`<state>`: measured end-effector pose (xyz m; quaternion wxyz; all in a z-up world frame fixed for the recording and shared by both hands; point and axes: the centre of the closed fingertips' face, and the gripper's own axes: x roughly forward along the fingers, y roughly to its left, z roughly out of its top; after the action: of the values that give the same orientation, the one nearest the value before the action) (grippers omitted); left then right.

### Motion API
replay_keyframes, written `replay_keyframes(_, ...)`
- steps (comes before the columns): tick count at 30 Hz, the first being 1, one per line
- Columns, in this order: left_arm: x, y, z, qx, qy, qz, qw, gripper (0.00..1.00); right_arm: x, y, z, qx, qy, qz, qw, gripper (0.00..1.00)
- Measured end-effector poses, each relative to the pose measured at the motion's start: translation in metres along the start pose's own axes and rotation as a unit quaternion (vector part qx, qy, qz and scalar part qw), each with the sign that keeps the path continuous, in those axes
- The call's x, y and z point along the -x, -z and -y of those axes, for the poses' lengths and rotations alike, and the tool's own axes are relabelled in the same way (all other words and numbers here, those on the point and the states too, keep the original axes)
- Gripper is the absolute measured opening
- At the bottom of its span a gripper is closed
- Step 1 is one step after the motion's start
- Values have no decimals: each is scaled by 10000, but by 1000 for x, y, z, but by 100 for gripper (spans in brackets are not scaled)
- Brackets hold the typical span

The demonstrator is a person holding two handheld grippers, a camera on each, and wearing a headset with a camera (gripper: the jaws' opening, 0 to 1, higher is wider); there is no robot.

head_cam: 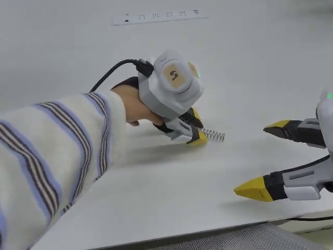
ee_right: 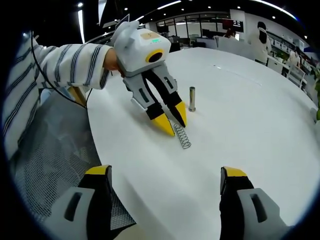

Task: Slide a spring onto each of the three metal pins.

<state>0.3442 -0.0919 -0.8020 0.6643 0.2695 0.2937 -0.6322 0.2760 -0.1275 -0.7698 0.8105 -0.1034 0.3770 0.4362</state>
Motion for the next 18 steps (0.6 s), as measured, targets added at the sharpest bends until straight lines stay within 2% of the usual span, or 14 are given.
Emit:
replay_keyframes(2,0,1,-1,-101,-32,-40,9999,5,0,0,0,-1,-10,8,10000,88)
replay_keyframes(9,1,4,2,-157,-15,-84,9998,3,1,1,0,-28,11,8,10000,87)
replay_keyframes(14,3,6,8,-93,140,-62,9998,3,0,2,2,-14,51,-23,10000,87)
replay_keyframes(16,4,6,9,-7,142,-5,9999,3,0,2,2,-24,46,-17,10000,87)
replay_keyframes(18,7,8,9,63,83,-41,9999,3,1,0,3,-47,63,19,10000,86)
